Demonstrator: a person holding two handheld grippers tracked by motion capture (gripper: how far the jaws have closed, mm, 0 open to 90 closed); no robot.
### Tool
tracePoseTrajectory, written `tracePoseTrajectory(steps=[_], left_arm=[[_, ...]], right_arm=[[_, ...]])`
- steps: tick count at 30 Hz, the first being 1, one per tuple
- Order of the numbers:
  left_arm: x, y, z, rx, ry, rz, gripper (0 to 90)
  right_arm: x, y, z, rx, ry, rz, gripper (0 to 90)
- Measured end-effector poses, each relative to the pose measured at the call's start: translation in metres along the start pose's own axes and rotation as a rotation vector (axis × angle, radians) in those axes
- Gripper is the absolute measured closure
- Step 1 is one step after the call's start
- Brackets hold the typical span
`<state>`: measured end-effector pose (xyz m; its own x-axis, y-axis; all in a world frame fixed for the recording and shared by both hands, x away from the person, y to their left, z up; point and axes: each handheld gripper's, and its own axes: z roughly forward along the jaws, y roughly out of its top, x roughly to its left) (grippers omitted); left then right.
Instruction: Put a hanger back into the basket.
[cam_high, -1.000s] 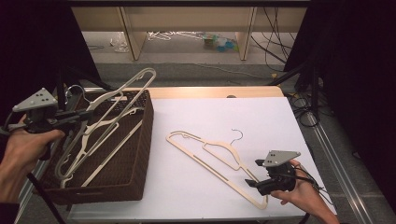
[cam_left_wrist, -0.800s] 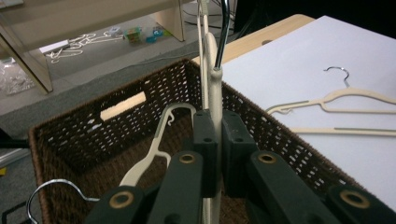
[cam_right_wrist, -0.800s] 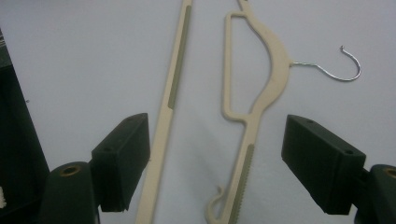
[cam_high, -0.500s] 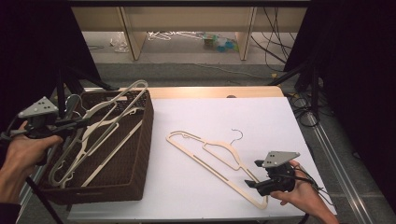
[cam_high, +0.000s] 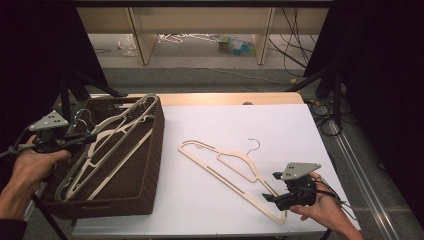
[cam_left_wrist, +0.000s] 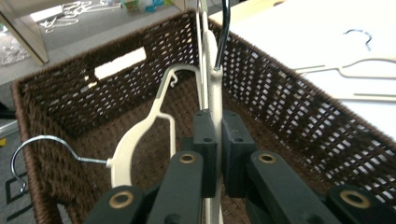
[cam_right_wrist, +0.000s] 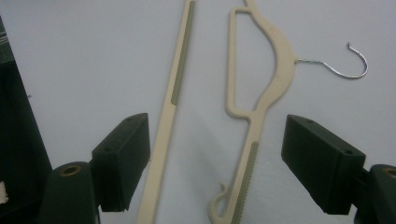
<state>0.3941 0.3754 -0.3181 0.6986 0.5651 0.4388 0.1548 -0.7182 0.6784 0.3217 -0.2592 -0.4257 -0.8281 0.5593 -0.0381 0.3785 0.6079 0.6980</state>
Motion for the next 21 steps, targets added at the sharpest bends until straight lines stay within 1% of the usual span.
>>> tracePoseTrajectory(steps=[1,2,3,4,5,7,8,9,10,11,12,13,14,15,16,17,18,19,20,21], left_arm=[[0.0,-0.001,0.0,0.021,-0.009,-0.003,85.8],[0.0,-0.002,0.001,0.026,-0.007,-0.011,85.8],[0.0,-0.003,0.002,0.033,-0.008,-0.01,85.8],[0.0,-0.005,0.003,0.037,-0.018,-0.004,85.8],[-0.004,-0.007,0.006,0.033,-0.022,-0.038,85.8],[-0.004,-0.008,0.007,0.026,-0.023,-0.036,85.8],[-0.006,-0.01,0.01,0.028,-0.031,-0.05,85.8],[-0.007,-0.01,0.012,0.035,-0.035,-0.052,85.8],[-0.037,-0.012,0.014,0.03,-0.051,-0.479,85.8],[-0.037,-0.012,0.014,0.03,-0.051,-0.479,85.8],[-0.036,-0.014,0.017,0.016,-0.057,-0.454,85.8],[-0.038,-0.015,0.02,0.016,-0.062,-0.467,85.8],[-0.038,-0.015,0.02,0.016,-0.062,-0.467,85.8],[-0.037,-0.017,0.023,0.027,-0.068,-0.445,85.8],[-0.037,-0.017,0.023,0.027,-0.068,-0.445,85.8],[-0.039,-0.017,0.025,0.026,-0.072,-0.468,85.8],[-0.04,-0.018,0.026,0.03,-0.073,-0.474,85.7],[-0.04,-0.018,0.028,0.034,-0.075,-0.471,85.7],[-0.041,-0.019,0.029,0.038,-0.075,-0.482,85.7],[-0.041,-0.019,0.031,0.037,-0.078,-0.481,85.7]], right_arm=[[0.0,0.0,0.0,0.0,0.0,0.0,24.6],[0.0,0.0,0.0,0.002,0.0,-0.001,24.6],[0.0,0.0,0.0,0.001,0.0,0.0,24.6],[-0.001,0.0,0.0,0.0,-0.001,-0.002,24.6],[-0.001,0.0,-0.001,0.014,0.006,-0.003,24.6],[-0.001,-0.001,0.0,0.008,0.002,-0.004,24.6],[-0.001,-0.001,0.0,0.017,0.008,-0.002,24.6],[-0.001,-0.001,0.0,0.017,0.007,-0.003,24.6],[-0.001,-0.001,0.0,0.016,0.006,-0.004,24.6],[-0.001,-0.001,0.0,0.017,0.006,-0.005,24.6],[-0.001,-0.001,0.0,0.017,0.006,-0.005,24.6],[-0.001,-0.001,-0.001,0.017,0.008,-0.004,24.6],[-0.001,-0.001,-0.001,0.017,0.008,-0.004,24.6],[-0.001,-0.001,0.0,0.017,0.006,-0.01,24.6],[-0.001,-0.001,0.0,0.017,0.006,-0.01,24.6],[-0.001,-0.001,0.0,0.017,0.008,-0.008,24.6],[-0.002,-0.001,0.001,0.022,0.009,-0.009,24.6],[-0.002,-0.001,0.001,0.022,0.009,-0.009,24.6],[-0.001,-0.002,0.001,0.02,0.006,-0.009,24.6],[-0.001,-0.002,0.002,0.008,-0.002,-0.011,24.6]])
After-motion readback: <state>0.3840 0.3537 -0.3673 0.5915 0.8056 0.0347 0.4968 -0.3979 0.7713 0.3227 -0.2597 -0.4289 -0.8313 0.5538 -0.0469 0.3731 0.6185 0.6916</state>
